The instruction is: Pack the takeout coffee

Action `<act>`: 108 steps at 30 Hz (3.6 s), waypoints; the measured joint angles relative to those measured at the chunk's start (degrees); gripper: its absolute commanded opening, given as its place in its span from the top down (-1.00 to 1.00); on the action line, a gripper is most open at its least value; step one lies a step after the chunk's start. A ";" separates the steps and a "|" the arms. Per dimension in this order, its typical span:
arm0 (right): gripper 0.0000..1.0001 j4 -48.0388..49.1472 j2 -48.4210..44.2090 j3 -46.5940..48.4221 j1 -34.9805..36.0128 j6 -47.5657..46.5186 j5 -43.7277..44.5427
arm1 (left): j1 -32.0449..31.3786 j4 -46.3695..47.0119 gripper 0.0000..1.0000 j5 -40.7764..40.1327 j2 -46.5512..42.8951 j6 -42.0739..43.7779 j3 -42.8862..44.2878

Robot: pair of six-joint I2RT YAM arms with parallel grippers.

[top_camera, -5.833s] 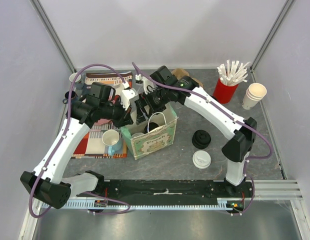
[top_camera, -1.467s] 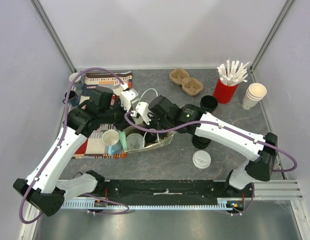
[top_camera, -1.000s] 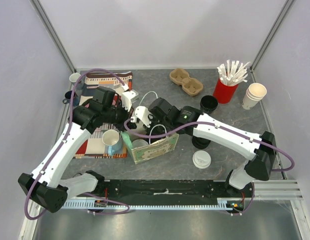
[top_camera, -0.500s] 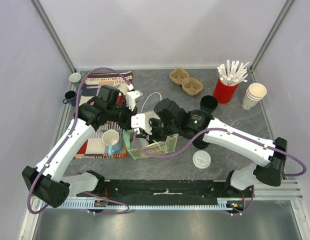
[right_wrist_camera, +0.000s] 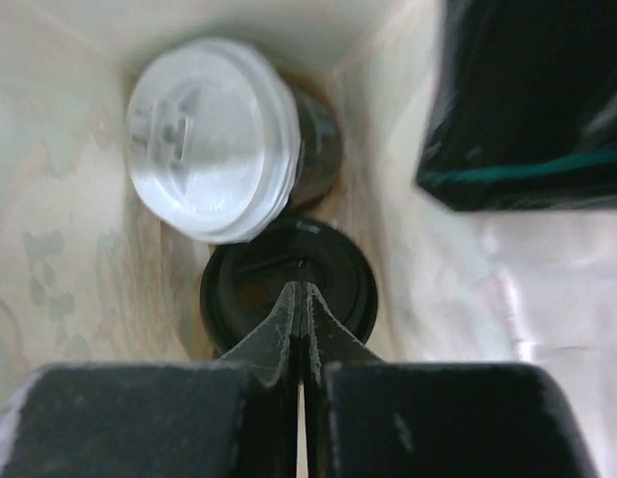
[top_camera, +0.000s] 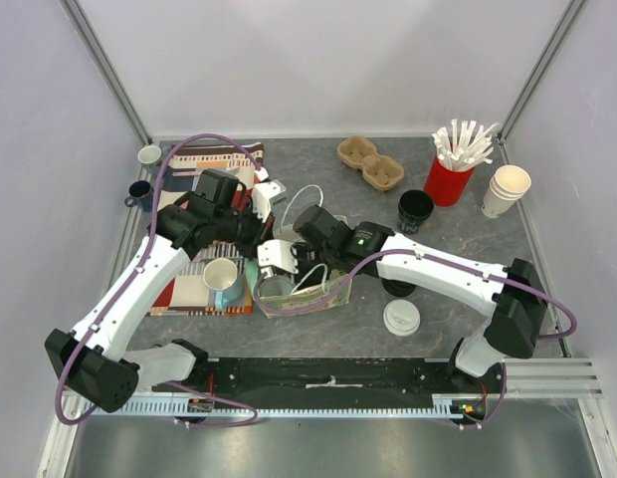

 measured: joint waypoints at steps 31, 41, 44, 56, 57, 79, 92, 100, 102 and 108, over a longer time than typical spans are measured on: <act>1.00 -6.01 -6.38 -5.75 -3.32 14.34 15.58 | -0.26 -0.96 0.95 0.07 0.17 6.01 0.04; 1.00 -7.98 -6.34 -3.43 -5.68 20.44 19.63 | -0.26 -1.36 0.95 0.11 0.09 7.04 0.04; 1.00 -8.24 -6.19 -3.43 -5.79 21.70 19.74 | -0.26 -1.36 0.95 0.11 0.09 7.23 0.04; 1.00 -7.54 -2.93 -2.25 -5.88 25.11 17.59 | -0.50 -1.31 0.95 0.52 0.09 7.32 0.04; 1.00 -7.65 -2.60 -1.77 -5.90 25.11 17.51 | -0.52 -1.31 0.96 0.55 0.09 7.32 0.04; 1.00 -8.90 -8.94 4.94 -6.51 24.52 0.11 | -4.26 -0.87 0.95 -0.57 -2.95 7.34 3.39; 1.00 -2.23 -15.02 4.70 -4.85 25.62 -2.84 | -13.03 -2.51 0.95 -15.28 -7.28 8.96 1.88; 1.00 -1.29 -13.14 4.74 -0.15 24.48 -2.82 | -15.78 -0.96 0.96 -25.11 -8.09 9.92 0.61; 1.00 -1.53 -13.05 4.74 0.17 24.09 -2.78 | -15.85 -0.74 0.95 -25.49 -8.35 9.90 0.17; 1.00 -2.05 -12.94 4.74 0.20 23.41 -1.88 | -15.96 -0.26 0.95 -24.72 -8.41 9.53 -0.68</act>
